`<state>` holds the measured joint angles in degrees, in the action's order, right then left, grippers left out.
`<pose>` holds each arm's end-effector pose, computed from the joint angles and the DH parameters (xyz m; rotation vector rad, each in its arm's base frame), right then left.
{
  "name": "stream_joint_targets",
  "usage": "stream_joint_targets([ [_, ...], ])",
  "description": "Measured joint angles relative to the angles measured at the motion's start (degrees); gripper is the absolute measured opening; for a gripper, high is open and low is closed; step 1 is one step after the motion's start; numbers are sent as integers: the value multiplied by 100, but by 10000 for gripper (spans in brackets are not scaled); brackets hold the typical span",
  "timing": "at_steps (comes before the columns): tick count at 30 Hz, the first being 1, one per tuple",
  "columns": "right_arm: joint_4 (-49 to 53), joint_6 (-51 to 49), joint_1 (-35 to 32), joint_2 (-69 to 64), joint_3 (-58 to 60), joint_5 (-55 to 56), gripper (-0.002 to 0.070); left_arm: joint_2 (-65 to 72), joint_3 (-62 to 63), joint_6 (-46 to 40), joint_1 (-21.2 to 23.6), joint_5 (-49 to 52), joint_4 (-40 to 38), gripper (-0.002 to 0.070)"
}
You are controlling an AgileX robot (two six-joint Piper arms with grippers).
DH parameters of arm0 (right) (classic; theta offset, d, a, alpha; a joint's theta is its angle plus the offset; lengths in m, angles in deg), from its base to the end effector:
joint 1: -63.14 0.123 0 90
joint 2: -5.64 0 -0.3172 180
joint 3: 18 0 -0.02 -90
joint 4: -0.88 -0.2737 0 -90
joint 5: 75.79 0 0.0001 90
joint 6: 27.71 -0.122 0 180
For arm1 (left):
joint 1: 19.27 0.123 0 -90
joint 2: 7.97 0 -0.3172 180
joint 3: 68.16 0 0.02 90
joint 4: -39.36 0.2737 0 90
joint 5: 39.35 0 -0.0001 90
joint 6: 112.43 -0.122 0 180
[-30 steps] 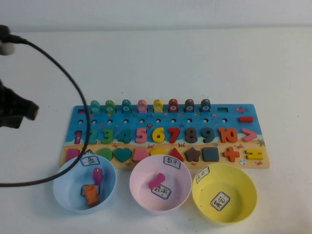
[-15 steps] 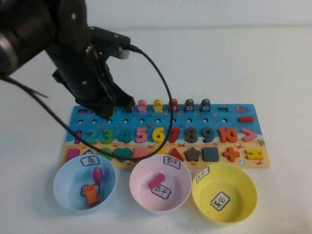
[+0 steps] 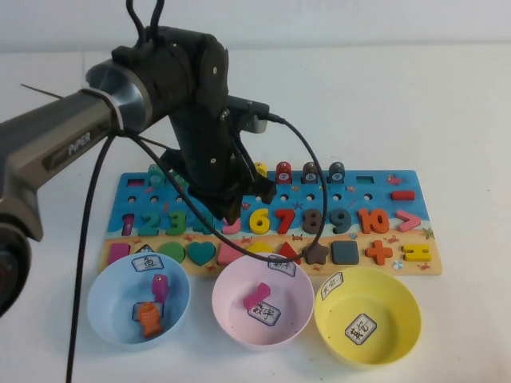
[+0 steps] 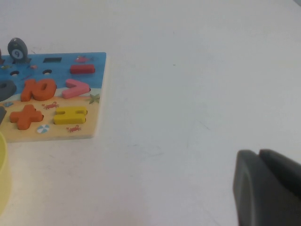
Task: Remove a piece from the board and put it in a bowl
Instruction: Pick up the "number 5"
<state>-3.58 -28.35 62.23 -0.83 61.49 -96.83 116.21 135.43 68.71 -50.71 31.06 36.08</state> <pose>0.0731 0.0023 0.1623 0.0738 1.8655 0.0730 0.3975 -0.2507 0.2344 0.7631 2.9043 -0.1462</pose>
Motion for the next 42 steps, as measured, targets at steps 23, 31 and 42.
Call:
stream_joint_targets([
  [23, 0, 0, 0, 0, 0, -2, -17, 337, 47, 707, -159, -513, 328, 281],
  [31, 0, 9, 0, 0, 0, -2, -17, 563, 47, 917, -159, -534, 471, 281],
  [42, 0, 23, 0, 4, 0, -2, -17, 674, 47, 936, -159, -745, 506, 281],
])
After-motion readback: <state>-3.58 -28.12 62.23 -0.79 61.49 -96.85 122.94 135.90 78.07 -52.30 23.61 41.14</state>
